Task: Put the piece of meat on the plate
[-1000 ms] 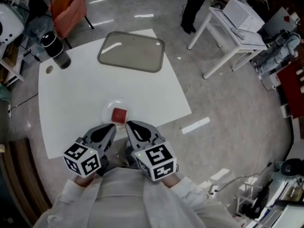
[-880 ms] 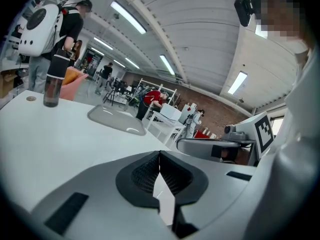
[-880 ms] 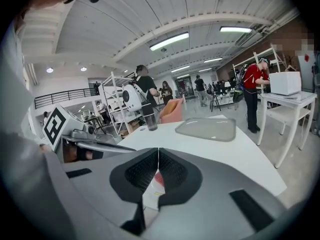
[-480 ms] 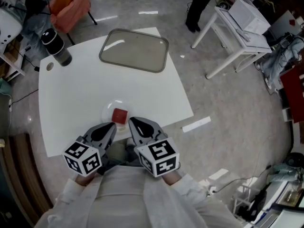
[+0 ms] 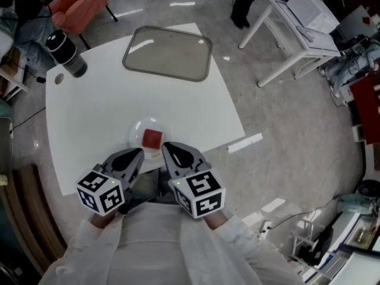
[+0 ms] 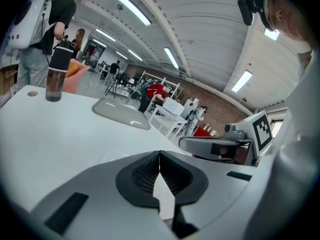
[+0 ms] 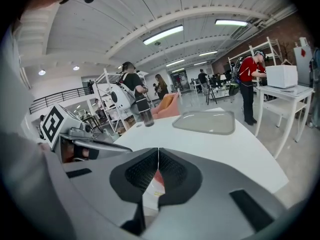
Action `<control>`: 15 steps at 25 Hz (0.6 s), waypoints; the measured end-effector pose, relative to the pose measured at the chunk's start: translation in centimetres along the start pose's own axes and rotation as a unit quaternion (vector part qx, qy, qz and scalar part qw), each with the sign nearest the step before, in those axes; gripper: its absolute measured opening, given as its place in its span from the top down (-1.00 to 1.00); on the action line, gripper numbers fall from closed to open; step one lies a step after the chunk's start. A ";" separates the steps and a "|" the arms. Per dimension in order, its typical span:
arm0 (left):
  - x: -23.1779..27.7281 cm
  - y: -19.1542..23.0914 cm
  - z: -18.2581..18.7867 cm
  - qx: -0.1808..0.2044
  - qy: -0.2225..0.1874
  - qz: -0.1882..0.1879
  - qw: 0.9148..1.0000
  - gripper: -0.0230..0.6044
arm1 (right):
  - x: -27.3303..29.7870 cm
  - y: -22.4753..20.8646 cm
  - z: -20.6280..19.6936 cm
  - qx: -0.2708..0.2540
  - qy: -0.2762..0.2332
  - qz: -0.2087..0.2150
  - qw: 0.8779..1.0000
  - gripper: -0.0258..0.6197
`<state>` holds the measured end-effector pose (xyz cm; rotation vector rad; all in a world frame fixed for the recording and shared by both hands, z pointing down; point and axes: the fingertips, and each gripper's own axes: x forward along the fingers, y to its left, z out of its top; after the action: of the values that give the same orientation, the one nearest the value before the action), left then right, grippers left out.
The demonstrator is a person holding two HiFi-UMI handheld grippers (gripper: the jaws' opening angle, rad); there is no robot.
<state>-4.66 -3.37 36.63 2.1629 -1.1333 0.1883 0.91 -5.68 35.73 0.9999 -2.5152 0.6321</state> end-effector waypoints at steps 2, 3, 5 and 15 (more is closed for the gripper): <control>0.0 0.3 -0.1 -0.003 0.008 -0.001 1.000 0.90 | 0.0 -0.1 -0.3 0.006 0.005 -0.007 1.000 0.87; 0.0 0.4 -0.2 -0.003 0.013 -0.002 1.000 0.90 | 0.0 -0.2 -0.5 0.011 0.008 -0.008 1.000 0.87; 0.1 0.7 -0.4 -0.005 0.022 -0.006 1.000 0.90 | 0.2 -0.2 -1.0 0.020 0.016 -0.009 1.000 0.87; 0.3 3.9 -2.1 -0.051 0.041 0.013 0.998 0.89 | 1.6 -0.8 -3.3 0.059 0.042 -0.021 0.997 0.87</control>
<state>-7.11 -3.73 40.28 2.0322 -1.1020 0.2242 0.87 -5.35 39.49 1.0428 -2.4015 0.8011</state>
